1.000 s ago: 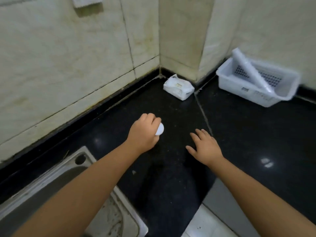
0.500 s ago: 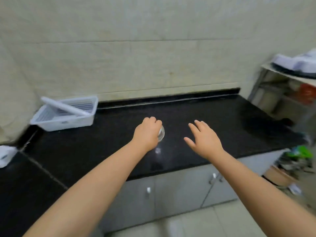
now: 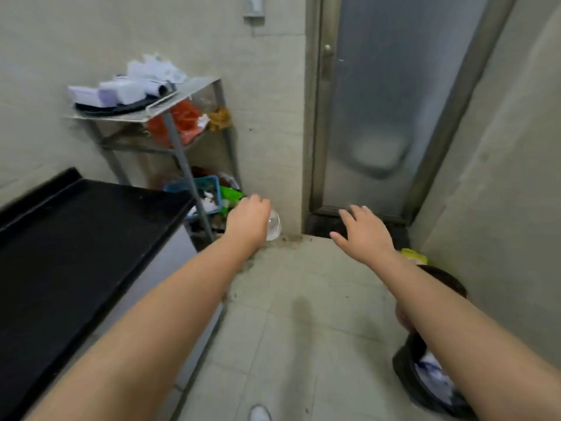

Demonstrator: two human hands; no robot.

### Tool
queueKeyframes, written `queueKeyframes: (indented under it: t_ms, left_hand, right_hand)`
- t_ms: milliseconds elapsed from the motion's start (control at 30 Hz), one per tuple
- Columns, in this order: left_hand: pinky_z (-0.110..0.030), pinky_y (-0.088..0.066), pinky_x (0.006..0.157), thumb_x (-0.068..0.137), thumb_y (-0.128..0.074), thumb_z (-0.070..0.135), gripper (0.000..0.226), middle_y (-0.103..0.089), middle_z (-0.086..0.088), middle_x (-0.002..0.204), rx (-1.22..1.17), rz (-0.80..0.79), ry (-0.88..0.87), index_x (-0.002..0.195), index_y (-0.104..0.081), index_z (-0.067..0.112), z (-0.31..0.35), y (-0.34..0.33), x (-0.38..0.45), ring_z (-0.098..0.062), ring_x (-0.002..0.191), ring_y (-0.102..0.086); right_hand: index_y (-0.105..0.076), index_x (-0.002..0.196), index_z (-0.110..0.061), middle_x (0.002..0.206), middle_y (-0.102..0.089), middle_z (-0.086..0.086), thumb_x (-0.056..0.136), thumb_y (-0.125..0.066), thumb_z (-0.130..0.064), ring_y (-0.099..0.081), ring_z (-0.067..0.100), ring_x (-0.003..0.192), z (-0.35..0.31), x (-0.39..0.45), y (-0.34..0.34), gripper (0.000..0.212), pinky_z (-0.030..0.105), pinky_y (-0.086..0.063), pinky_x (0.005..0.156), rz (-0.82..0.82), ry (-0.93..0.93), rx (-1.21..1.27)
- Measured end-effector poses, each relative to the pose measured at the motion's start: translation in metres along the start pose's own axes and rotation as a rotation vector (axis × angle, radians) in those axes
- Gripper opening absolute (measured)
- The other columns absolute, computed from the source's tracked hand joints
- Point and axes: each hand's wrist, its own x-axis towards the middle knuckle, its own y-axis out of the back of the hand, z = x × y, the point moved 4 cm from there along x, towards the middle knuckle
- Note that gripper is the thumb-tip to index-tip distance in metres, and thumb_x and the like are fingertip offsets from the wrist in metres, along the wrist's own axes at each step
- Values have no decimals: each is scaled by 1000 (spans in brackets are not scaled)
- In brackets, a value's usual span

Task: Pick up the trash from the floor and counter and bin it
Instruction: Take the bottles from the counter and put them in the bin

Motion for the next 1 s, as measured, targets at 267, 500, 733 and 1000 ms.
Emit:
queueKeyframes:
  t_ms: [267,500,733,1000]
  left_hand:
    - [-39,-46,96,91,-49,2,35,-46,-15,131,-74,-93,-373,125,-46,4,197,-47,157,-30,125,-43]
    - [-36,-49,91,91,-52,4,40,-43,-12,132,-82,-244,-665,130,-43,6,343,-113,302,-27,125,-41]
    - [-37,-46,95,92,-51,6,42,-42,-11,136,-16,-438,-880,132,-41,8,469,-208,364,-27,128,-38]
    - [-34,-47,95,93,-52,9,46,-42,-10,136,27,-607,-968,137,-37,10,585,-347,396,-25,127,-40]
  right_hand:
    - [-25,147,-12,156,-25,13,95,-39,-44,-19,28,146,203,47,-13,62,39,-23,120,-35,-414,13]
    - [-35,141,-6,144,-40,20,93,-42,-44,-36,33,135,335,142,-49,62,42,-36,109,-44,-675,148]
    - [-23,147,-12,156,-24,12,97,-37,-44,-23,28,144,441,148,-133,61,39,-26,116,-279,-935,268]
    - [-27,146,-9,154,-29,17,82,-8,-69,-32,34,140,536,181,-237,90,44,-33,112,-324,-1055,411]
